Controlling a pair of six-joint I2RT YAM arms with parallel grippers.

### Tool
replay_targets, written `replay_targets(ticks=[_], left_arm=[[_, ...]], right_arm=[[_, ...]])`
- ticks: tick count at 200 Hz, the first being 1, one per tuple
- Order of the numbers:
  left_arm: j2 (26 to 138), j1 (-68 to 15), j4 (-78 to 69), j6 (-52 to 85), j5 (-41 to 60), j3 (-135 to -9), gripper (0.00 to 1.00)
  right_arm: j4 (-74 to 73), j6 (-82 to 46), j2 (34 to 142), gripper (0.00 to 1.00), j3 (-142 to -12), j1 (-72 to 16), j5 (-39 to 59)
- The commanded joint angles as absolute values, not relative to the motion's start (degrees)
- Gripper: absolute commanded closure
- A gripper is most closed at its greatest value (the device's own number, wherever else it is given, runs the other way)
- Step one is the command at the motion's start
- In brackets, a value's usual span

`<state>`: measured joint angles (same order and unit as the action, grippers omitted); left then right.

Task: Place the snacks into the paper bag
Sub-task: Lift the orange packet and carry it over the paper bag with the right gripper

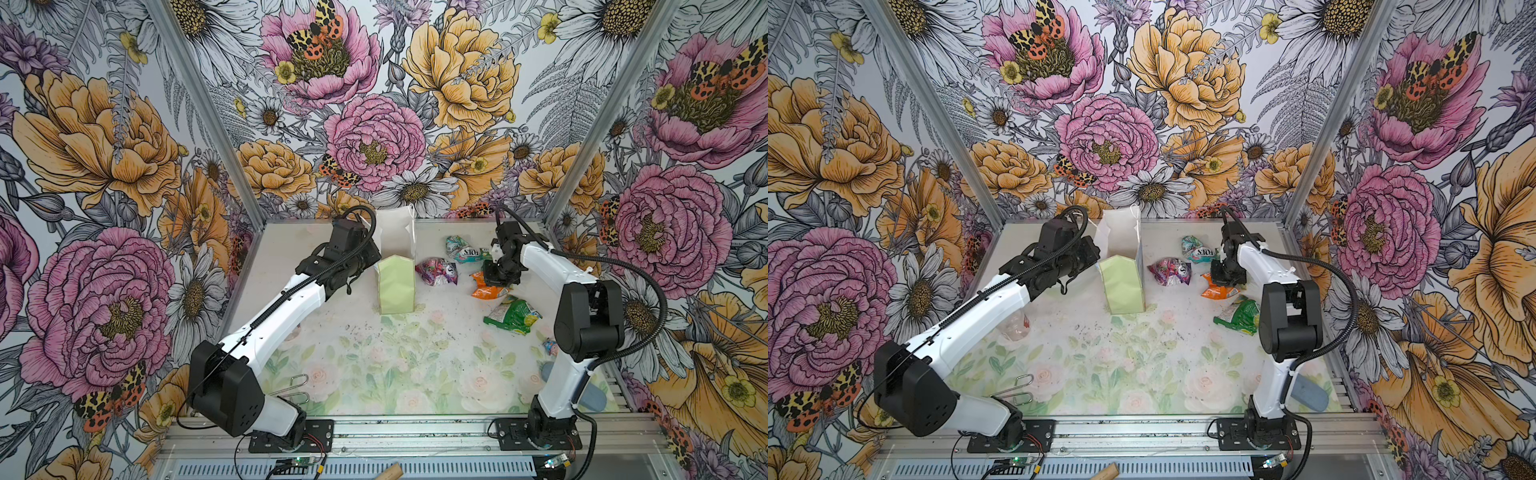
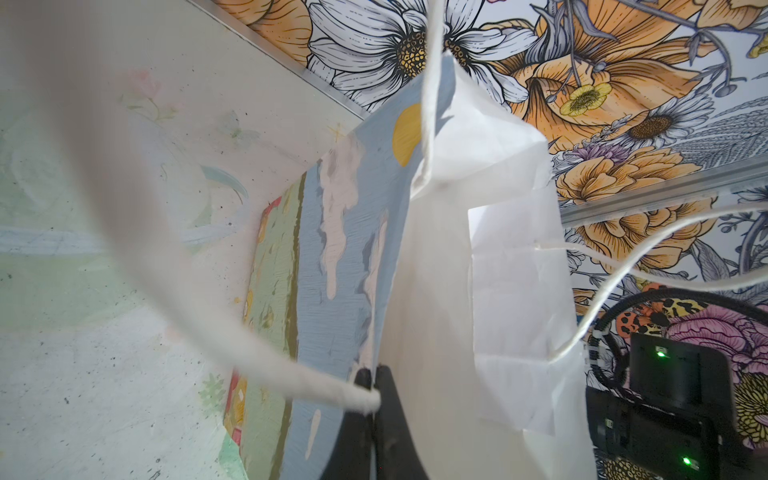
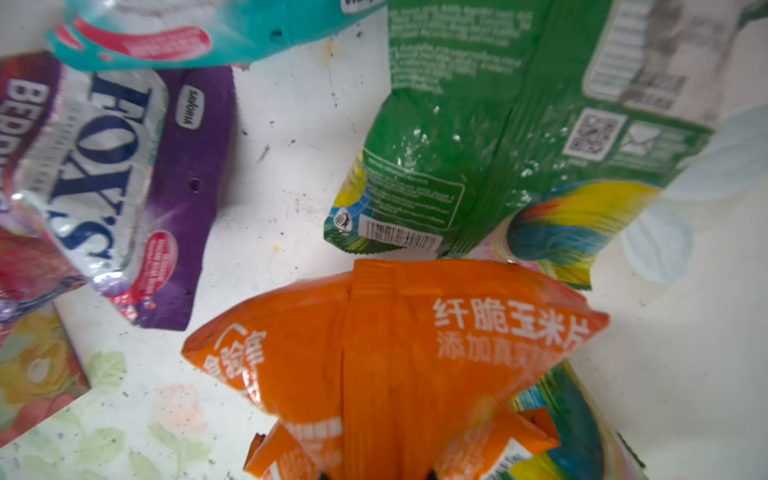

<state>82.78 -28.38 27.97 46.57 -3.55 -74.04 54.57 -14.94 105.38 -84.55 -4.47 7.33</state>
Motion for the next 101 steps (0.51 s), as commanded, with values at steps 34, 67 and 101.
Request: replay_targets(ticks=[34,67,101], left_arm=[[83.5,-29.1,28.0,46.3,-2.9,-74.9,1.0],[83.7,-29.3,27.9,46.3,-2.9,-75.1,1.0],[83.9,-29.9,27.9,46.4,-3.1,-75.4,1.0]], right_arm=[[52.7,-25.1,93.9,1.0,-93.9,-4.9,15.6],[49.0,-32.0,90.2,1.0,-102.0,-7.4,15.6],[35.6,-37.8,87.0,1.0,-105.8,-15.0,12.2]])
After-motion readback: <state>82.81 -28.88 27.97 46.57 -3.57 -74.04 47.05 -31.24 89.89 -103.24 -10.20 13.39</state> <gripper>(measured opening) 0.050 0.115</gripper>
